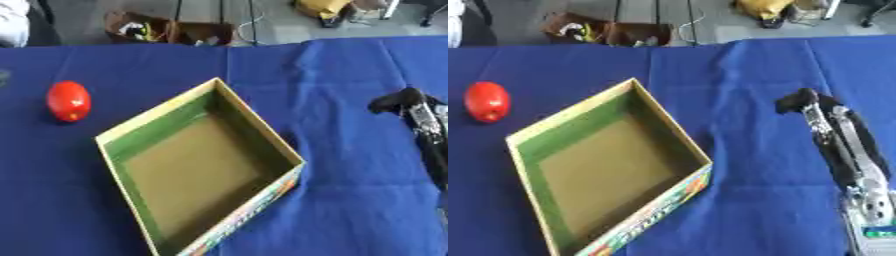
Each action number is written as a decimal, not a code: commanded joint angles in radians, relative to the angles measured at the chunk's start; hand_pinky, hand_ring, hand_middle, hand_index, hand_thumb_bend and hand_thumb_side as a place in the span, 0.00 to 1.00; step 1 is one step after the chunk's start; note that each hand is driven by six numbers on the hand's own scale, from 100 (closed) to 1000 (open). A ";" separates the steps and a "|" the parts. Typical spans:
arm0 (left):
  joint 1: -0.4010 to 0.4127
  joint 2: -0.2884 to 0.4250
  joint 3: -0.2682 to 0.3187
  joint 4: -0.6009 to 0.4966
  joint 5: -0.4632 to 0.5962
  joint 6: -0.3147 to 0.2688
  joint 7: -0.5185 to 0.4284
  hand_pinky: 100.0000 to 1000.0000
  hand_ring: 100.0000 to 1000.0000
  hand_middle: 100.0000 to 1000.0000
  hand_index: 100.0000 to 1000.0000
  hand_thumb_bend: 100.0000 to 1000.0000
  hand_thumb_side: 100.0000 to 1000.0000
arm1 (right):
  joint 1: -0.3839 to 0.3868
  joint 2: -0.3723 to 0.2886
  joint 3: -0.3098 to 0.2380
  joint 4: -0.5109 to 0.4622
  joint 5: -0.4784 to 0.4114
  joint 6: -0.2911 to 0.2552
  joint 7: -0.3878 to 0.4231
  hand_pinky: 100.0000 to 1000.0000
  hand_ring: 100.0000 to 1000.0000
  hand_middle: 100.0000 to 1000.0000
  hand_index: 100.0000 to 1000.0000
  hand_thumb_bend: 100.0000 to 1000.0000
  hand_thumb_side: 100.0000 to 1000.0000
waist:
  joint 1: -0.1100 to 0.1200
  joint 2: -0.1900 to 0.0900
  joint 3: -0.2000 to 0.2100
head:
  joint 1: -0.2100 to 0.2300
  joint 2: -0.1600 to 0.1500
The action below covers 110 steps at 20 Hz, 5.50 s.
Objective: Pick up objects on the table and place them in the box.
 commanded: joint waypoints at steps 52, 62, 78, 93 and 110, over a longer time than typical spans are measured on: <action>-0.639 0.230 -0.106 1.012 -0.479 -0.139 -0.794 0.66 0.81 0.95 1.00 0.66 0.82 | 0.011 -0.018 0.024 -0.010 0.047 -0.019 0.066 0.84 0.65 0.46 0.59 0.00 0.97 | -0.009 0.053 -0.035 | 0.066 -0.081; -0.649 0.226 -0.079 1.046 -0.492 -0.118 -0.696 0.49 0.69 0.91 1.00 0.67 0.79 | 0.011 -0.014 0.032 -0.010 0.058 -0.019 0.083 0.84 0.65 0.45 0.59 0.00 0.99 | -0.008 0.071 -0.039 | 0.081 -0.105; -0.666 0.219 -0.076 1.082 -0.469 -0.111 -0.685 0.57 0.74 0.89 1.00 0.64 0.76 | 0.013 -0.011 0.032 -0.010 0.080 -0.009 0.100 0.84 0.65 0.45 0.57 0.00 1.00 | 0.001 0.095 -0.043 | 0.091 -0.116; -0.692 0.211 -0.074 1.074 -0.417 -0.080 -0.709 0.24 0.52 0.76 0.85 0.48 0.64 | 0.015 -0.007 0.035 -0.010 0.103 0.003 0.106 0.85 0.65 0.45 0.57 0.00 1.00 | 0.009 0.110 -0.052 | 0.103 -0.123; -0.694 0.204 -0.080 1.082 -0.292 -0.022 -0.748 0.46 0.74 0.92 0.96 0.00 0.27 | 0.018 -0.004 0.032 -0.010 0.104 0.008 0.106 0.85 0.65 0.45 0.57 0.00 1.00 | 0.010 0.109 -0.047 | 0.104 -0.121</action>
